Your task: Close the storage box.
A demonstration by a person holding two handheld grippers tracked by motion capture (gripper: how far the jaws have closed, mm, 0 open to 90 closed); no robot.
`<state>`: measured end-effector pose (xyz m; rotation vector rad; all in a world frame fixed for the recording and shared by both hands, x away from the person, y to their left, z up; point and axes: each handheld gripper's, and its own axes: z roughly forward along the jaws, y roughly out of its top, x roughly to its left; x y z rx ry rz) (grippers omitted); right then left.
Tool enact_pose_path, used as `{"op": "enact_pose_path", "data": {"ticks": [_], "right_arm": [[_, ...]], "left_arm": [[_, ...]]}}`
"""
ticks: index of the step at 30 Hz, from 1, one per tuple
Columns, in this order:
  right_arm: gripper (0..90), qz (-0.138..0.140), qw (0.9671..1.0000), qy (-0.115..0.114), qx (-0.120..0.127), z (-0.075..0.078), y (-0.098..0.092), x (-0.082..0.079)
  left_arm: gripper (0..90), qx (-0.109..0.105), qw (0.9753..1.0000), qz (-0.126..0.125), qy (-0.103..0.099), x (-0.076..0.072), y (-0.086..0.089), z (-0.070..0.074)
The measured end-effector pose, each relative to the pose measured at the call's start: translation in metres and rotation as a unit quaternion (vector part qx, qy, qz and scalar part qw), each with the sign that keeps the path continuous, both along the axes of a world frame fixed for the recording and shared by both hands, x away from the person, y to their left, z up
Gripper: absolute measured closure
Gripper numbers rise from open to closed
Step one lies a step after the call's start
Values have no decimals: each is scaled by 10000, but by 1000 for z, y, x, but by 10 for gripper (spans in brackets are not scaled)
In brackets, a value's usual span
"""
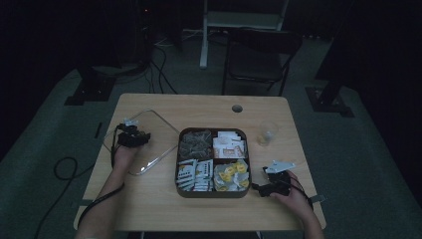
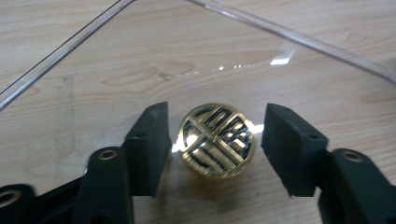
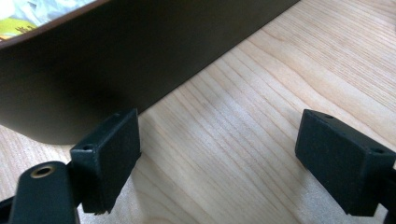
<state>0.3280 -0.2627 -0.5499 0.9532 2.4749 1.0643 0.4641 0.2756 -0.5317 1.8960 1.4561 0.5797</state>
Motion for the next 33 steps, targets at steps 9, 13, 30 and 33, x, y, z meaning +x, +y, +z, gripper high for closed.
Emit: {"op": "enact_pose_path", "data": {"ticks": [9,13,30,33], "right_arm": [[137,-1,10000,1,-2,0,0,0],[137,-2,10000,0,0,0,0,0],[138,1,10000,1,1,0,0,0],[137,0,10000,1,0,0,0,0]], "left_arm": [[584,231,9996,163,-66,1,-3,-1],[591,282,9995,143,5,2,-4,1],[596,85,9995,242,-186,-14,10,36],[596,11,9996,183,-228,-18,11,47]]}}
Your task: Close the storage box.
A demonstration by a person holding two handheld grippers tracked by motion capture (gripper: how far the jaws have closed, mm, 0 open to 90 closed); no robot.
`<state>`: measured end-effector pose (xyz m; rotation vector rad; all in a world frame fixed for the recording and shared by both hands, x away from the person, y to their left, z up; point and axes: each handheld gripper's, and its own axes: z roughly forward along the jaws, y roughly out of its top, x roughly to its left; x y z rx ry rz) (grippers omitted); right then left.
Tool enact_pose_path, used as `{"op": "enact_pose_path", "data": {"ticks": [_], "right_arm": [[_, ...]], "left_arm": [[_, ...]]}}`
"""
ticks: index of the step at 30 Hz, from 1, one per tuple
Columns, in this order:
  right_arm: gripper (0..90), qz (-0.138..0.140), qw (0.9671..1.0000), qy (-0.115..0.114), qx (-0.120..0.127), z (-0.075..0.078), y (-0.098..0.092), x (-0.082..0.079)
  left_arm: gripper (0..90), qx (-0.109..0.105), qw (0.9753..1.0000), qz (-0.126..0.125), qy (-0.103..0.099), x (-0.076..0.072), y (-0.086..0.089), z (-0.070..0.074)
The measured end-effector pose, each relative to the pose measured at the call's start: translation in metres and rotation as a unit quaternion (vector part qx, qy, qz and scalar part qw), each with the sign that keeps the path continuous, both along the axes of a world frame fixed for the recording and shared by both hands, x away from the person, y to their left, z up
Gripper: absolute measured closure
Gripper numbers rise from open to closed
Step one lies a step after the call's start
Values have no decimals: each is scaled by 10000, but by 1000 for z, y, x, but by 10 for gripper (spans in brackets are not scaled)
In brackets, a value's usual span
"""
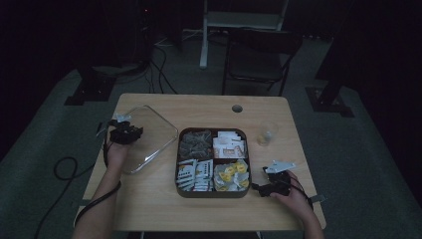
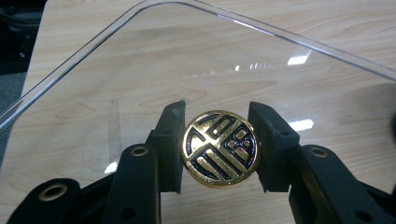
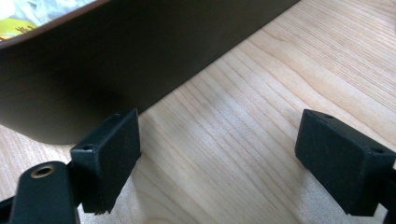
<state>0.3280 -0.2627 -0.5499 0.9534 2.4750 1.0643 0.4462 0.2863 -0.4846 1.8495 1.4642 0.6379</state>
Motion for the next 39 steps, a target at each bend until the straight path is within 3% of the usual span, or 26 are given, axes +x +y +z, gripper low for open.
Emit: {"op": "enact_pose_path", "data": {"ticks": [4,14,20,25,26,27,39], "right_arm": [[138,1,10000,-2,0,0,0,0],[138,2,10000,-2,0,0,0,0],[138,2,10000,-2,-1,0,0,0],[138,1,10000,-1,0,0,0,0],[138,1,10000,-1,0,0,0,0],[138,2,10000,-2,0,0,0,0],[138,1,10000,-3,1,0,0,0]], "left_arm": [[596,76,9998,-158,-93,-4,-4,15],[596,8,9985,-465,-301,-9,-17,42],[596,-118,9954,-878,-368,-13,-34,55],[596,-236,9903,-1295,-436,-17,-56,62],[596,-236,9903,-1295,-436,-17,-56,62],[596,-235,9884,-1439,-423,-17,-63,63],[596,-229,9756,-2131,-471,-24,-102,72]]}}
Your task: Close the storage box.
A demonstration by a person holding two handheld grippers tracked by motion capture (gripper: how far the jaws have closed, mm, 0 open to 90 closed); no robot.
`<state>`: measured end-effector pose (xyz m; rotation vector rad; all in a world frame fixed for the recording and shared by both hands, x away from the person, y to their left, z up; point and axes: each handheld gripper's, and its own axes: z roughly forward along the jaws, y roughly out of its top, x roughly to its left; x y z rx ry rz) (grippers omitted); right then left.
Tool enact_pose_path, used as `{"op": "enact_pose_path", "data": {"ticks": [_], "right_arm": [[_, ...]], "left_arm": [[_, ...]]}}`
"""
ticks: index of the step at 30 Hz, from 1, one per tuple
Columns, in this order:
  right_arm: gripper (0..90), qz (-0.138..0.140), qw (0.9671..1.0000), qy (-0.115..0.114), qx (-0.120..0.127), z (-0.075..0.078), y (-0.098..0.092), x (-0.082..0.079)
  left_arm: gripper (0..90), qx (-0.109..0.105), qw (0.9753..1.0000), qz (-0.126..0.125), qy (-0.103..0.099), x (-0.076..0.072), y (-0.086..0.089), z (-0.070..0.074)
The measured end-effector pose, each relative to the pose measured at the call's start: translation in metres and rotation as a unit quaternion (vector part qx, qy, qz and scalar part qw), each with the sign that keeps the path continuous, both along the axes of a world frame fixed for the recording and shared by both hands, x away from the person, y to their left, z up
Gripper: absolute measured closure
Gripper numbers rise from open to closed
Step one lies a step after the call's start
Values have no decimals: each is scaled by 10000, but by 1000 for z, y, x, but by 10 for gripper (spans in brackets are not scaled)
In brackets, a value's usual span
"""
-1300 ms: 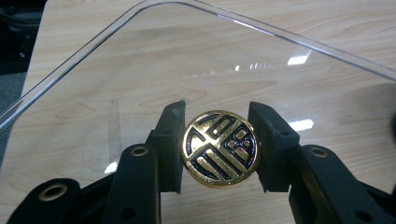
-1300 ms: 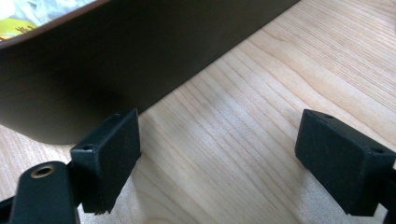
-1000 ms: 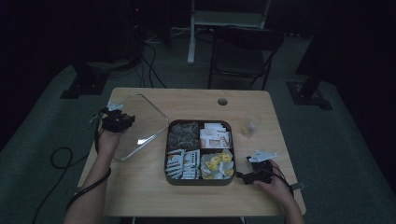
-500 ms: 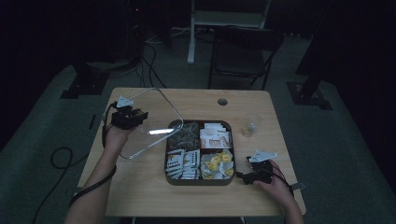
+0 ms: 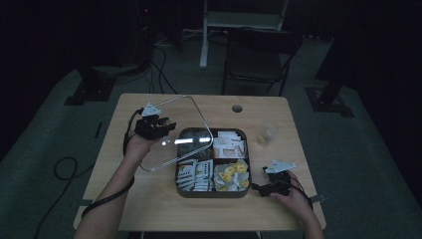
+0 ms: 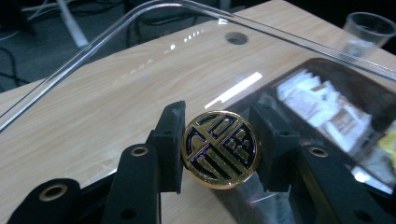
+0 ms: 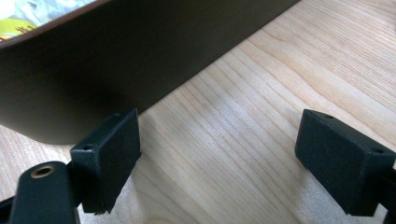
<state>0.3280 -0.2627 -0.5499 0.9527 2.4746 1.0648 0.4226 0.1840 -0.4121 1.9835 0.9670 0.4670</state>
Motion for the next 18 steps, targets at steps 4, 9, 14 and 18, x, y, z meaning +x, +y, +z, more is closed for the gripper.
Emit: {"op": "enact_pose_path", "data": {"ticks": [4,9,14,18], "right_arm": [[138,0,10000,1,-1,0,0,0],[138,1,10000,0,-1,0,0,0],[138,1,10000,0,-1,0,0,0],[138,2,10000,-1,-4,0,0,0]], "left_arm": [[595,12,9997,-234,-83,-4,-12,3],[596,57,9981,-607,-122,-9,-28,4],[595,-85,9956,-923,-110,-14,-41,6],[595,-29,9936,-1121,-135,-18,-52,6]]}}
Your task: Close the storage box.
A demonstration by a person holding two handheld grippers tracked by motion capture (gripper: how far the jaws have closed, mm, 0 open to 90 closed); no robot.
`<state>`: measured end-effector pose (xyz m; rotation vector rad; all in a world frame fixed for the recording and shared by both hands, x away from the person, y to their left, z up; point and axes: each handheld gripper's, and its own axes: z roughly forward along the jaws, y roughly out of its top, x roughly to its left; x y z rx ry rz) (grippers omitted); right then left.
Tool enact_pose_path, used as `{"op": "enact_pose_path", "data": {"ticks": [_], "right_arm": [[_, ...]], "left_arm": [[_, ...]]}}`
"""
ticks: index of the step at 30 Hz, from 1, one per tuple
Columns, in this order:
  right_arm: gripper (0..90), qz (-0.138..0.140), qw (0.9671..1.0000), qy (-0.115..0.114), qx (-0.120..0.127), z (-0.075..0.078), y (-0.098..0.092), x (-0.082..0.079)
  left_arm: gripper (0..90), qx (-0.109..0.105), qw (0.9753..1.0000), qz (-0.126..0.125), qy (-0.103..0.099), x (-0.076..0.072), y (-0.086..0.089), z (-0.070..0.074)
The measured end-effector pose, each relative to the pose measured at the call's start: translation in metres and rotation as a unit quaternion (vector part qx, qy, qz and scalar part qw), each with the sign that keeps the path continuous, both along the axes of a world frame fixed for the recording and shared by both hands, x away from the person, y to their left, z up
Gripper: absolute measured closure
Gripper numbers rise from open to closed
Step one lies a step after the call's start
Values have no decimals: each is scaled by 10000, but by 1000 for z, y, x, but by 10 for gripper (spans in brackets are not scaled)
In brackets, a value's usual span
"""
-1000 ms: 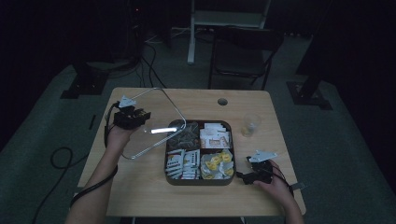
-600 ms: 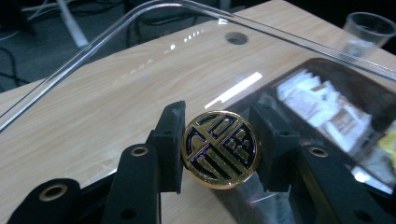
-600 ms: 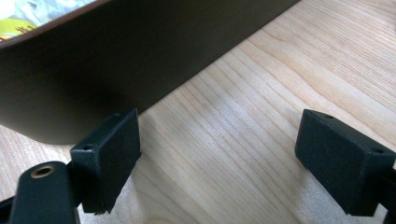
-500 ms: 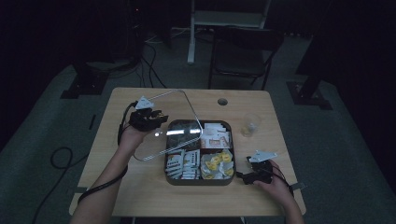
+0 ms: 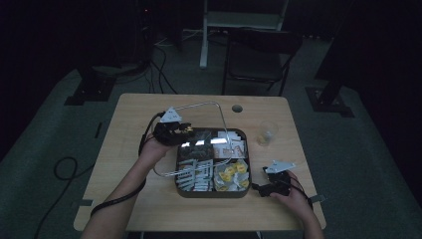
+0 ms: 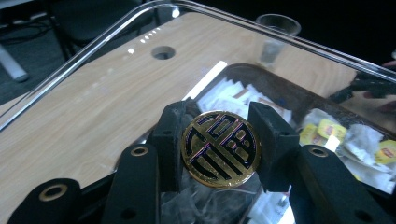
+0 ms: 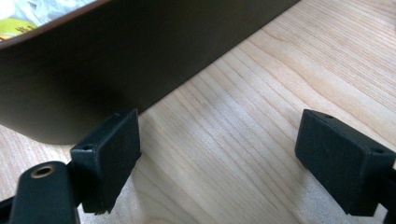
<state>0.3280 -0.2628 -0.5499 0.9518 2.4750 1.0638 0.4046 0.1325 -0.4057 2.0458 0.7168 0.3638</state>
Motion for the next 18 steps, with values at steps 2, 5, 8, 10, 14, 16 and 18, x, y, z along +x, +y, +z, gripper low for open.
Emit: {"op": "enact_pose_path", "data": {"ticks": [2,5,8,10,14,16,18], "right_arm": [[137,-1,10000,0,6,0,0,0],[137,-2,10000,3,7,0,0,0],[138,-3,10000,-3,8,0,0,0],[138,-4,10000,5,8,0,0,0],[139,2,10000,-4,6,0,0,0],[139,-1,10000,0,6,0,0,0],[139,2,10000,-3,4,0,0,0]], "left_arm": [[595,-6,9999,-108,11,-2,-5,0],[595,58,9997,-240,-24,-5,-13,-1],[595,-6,9991,-410,46,-6,-19,-2],[595,38,9986,-530,40,-7,-25,-3],[595,81,9974,-719,37,-9,-35,-7],[595,84,9965,-834,56,-10,-41,-10],[595,127,9957,-913,67,-10,-44,-12]]}}
